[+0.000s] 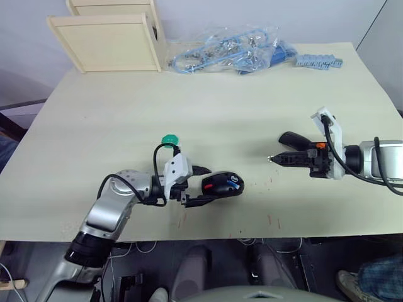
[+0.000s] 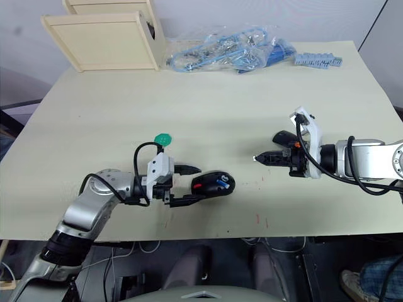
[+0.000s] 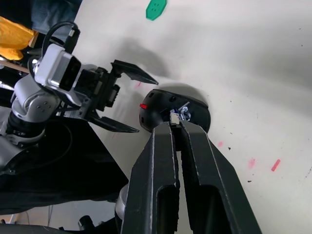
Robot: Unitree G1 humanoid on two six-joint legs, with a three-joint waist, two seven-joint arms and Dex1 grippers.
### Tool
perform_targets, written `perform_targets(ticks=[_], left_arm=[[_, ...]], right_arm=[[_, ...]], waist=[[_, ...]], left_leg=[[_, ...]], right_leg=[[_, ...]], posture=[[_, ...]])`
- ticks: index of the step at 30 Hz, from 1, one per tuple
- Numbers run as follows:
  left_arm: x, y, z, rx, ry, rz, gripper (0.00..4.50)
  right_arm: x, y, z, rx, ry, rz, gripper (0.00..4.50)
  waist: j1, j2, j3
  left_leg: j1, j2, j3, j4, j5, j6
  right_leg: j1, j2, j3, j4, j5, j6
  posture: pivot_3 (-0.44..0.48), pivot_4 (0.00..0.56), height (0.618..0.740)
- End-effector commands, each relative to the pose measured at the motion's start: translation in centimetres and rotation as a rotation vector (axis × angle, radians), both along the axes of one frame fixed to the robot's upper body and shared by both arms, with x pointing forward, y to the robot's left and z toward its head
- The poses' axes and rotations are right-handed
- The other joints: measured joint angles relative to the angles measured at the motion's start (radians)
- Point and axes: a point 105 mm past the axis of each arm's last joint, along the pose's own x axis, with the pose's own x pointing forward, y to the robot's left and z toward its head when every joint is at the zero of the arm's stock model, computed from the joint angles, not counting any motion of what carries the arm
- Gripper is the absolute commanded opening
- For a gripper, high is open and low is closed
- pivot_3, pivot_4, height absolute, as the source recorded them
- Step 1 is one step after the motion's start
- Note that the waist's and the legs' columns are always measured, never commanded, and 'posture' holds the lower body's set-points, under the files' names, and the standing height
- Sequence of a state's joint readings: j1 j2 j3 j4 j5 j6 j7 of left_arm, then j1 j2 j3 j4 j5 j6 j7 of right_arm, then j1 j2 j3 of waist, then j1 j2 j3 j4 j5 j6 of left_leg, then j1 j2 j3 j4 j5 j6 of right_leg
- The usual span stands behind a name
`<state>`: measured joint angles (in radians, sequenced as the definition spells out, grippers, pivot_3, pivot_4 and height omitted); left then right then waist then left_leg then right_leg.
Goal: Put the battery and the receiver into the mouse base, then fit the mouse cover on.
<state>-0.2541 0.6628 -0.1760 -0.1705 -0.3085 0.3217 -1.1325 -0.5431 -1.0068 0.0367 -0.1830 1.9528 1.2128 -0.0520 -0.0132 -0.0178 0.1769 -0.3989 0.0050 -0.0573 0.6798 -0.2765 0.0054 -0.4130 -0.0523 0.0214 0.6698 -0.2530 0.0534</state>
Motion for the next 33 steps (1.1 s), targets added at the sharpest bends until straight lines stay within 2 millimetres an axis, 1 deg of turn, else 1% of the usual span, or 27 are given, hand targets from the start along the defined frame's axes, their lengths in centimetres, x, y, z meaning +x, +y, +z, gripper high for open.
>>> perform_targets(ticks=[1, 9, 15, 28, 33], left_arm=[[0.3, -0.5, 0.4, 0.002, -0.035, -0.03, 4.08], [0.6, -1.9, -0.1, 0.018, -0.05, -0.078, 4.08], [0.5, -2.9, 0.2, 0.023, -0.057, -0.108, 4.08], [0.6, -2.8, -0.3, 0.035, -0.064, -0.109, 4.08], [0.6, -3.0, -0.6, 0.062, -0.096, -0.125, 4.08]], right_arm=[[-0.2, 0.1, 1.4, 0.027, -0.054, 0.005, 0.0], [-0.2, -0.1, 1.3, 0.029, -0.056, -0.007, 0.0], [-0.3, -0.2, 1.3, 0.029, -0.056, -0.011, 0.0], [-0.4, -0.1, 1.3, 0.028, -0.063, -0.01, 0.0], [-0.3, 0.1, 1.4, 0.031, -0.068, -0.005, 0.0]], waist=[[0.001, 0.0, 0.0], [0.001, 0.0, 0.0], [0.001, 0.0, 0.0], [0.001, 0.0, 0.0], [0.001, 0.0, 0.0]], left_leg=[[0.0, 0.0, 0.0, 0.0, 0.0, 0.0], [0.0, 0.0, 0.0, 0.0, 0.0, 0.0], [0.0, 0.0, 0.0, 0.0, 0.0, 0.0], [0.0, 0.0, -0.001, 0.0, 0.0, 0.0], [0.0, 0.0, -0.001, 0.0, 0.0, 0.0]], right_leg=[[0.0, 0.0, 0.0, 0.0, 0.0, 0.0], [0.0, 0.0, 0.0, 0.0, 0.0, 0.0], [0.0, 0.0, 0.0, 0.0, 0.0, 0.0], [0.0, 0.0, -0.001, 0.0, 0.0, 0.0], [0.0, 0.0, -0.001, 0.0, 0.0, 0.0]], posture=[[0.0, 0.15, 0.74], [0.0, 0.15, 0.74], [0.0, 0.15, 0.74], [0.0, 0.15, 0.74], [0.0, 0.15, 0.74]])
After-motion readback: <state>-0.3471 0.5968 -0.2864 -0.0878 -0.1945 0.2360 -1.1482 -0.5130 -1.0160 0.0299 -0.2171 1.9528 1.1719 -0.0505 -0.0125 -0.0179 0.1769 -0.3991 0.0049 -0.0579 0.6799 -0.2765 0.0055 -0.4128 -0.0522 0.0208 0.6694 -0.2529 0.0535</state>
